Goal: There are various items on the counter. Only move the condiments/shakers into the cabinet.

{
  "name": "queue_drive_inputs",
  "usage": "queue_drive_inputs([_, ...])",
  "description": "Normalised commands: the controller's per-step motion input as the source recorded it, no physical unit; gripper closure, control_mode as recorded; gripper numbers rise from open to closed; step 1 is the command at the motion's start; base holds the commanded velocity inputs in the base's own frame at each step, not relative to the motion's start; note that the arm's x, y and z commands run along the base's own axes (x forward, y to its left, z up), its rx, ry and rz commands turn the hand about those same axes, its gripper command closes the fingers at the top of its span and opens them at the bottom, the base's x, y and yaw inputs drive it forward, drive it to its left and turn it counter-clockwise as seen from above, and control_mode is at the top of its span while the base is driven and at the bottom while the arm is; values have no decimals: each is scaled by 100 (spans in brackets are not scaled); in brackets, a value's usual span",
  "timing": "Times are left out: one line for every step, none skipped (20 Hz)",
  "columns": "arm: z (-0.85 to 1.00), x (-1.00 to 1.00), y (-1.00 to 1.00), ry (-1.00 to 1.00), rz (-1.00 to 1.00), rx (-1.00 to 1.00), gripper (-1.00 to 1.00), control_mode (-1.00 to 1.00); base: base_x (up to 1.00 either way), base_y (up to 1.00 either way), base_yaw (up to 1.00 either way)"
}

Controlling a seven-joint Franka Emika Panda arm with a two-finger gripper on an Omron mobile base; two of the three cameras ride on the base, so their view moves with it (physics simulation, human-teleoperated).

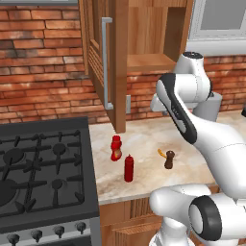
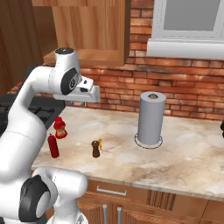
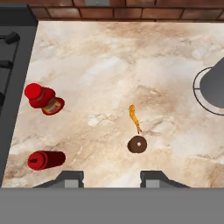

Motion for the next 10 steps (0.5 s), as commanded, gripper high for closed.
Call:
queue_drive_inputs([0, -2, 0, 0, 0, 0, -100, -100, 0, 0, 0])
queue_drive_inputs([0, -15, 0, 0, 0, 0, -100, -100, 0, 0, 0])
queue_drive_inputs([0, -15, -5, 0, 0, 0, -100, -100, 0, 0, 0])
queue_drive_inputs([0, -29, -24, -6, 0, 0, -100, -100, 0, 0, 0])
queue_drive_inputs([0, -39, -40, -10, 0, 4, -100, -100, 0, 0, 0])
queue_drive_inputs([0, -34, -47, -5, 0, 8, -100, -100, 0, 0, 0])
queue_drive_inputs([0, -39, -55, -5, 0, 10, -100, -100, 0, 0, 0])
queue_drive_inputs([0, -39, -57, -7, 0, 12, -100, -100, 0, 0, 0])
queue_drive_inputs([0, -37, -62, -6, 3, 15, -100, -100, 0, 0, 0])
queue_drive_inputs([0, -32, -64, -3, 4, 16, -100, -100, 0, 0, 0])
